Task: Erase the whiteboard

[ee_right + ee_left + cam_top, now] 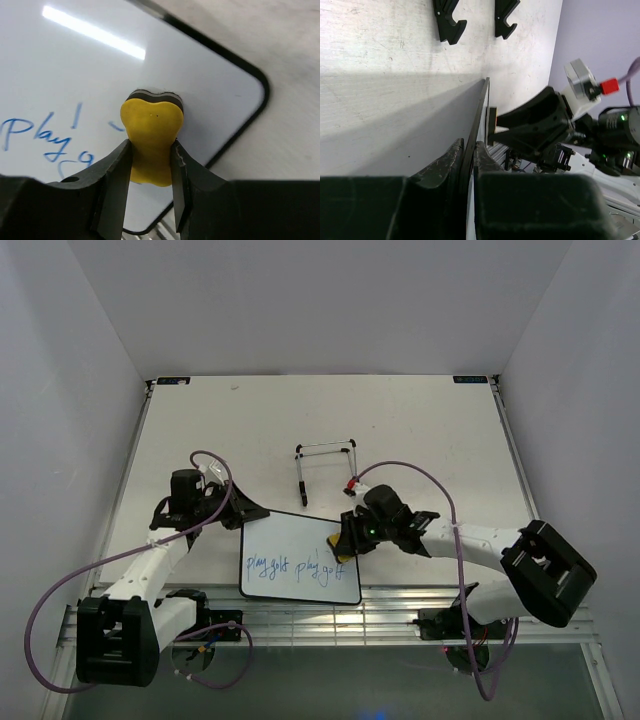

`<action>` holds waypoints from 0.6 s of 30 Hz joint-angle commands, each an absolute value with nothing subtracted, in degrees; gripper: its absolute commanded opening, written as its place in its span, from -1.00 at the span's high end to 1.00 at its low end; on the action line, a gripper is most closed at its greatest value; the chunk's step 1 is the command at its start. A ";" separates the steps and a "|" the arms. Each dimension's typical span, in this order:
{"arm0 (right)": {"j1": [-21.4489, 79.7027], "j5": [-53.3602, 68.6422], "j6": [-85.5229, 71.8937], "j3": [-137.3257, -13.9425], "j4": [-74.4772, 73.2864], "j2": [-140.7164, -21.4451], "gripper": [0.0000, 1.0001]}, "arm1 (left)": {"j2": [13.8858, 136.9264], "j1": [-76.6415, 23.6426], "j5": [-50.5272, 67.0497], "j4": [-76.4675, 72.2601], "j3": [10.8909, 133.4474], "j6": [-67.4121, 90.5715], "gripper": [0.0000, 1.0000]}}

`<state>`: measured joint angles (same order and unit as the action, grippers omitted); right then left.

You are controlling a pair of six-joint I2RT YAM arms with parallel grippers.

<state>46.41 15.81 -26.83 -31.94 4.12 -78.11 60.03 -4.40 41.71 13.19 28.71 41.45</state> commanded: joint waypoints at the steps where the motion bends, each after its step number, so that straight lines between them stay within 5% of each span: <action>1: 55.27 17.23 -31.37 -35.76 4.66 -79.98 0.41 | 60.03 -4.31 29.53 15.12 27.25 40.69 1.00; 10: 68.20 13.01 -32.52 -54.67 0.62 -90.61 0.41 | 60.12 -4.31 29.44 15.03 26.89 40.96 1.00; 18: 58.29 10.81 -32.70 -36.76 0.18 -82.46 0.41 | 59.33 -4.31 27.25 15.73 26.90 41.40 1.00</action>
